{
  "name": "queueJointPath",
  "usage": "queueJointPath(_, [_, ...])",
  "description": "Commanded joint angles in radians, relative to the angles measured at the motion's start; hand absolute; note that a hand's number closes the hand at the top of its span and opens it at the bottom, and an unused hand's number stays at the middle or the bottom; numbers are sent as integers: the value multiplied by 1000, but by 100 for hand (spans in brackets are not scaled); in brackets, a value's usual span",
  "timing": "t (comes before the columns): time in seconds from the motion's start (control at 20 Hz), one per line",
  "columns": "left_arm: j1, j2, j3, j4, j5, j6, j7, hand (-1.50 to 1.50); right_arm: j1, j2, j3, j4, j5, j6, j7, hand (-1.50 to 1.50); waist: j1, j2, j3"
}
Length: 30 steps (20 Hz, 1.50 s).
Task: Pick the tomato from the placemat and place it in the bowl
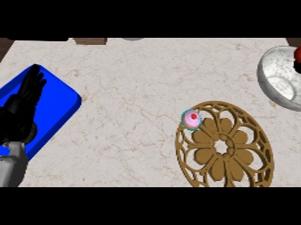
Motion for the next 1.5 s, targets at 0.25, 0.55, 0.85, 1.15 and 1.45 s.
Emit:
queueJointPath(0.25, [-12,1,16,23,8,-24,-21,0,-10,-86,-85,282,-63,119,-131,-150,8,4,2])
queueJointPath(0.55, [28,7,15,-18,8,-34,-15,0,-13,-92,-261,268,-250,106,-318,-150,10,2,5])
queueJointPath(0.85, [18,-2,37,24,16,-22,-20,0,-16,-80,-510,220,-514,102,-466,-150,-19,0,5])
queueJointPath(1.15, [50,-14,19,-38,-4,-14,7,0,131,-256,-586,279,-606,319,-503,-150,-19,-8,2])
queueJointPath(1.45, [52,-11,42,-6,1,-33,-27,0,301,-370,-641,316,-687,544,-570,-150,-29,-9,2])
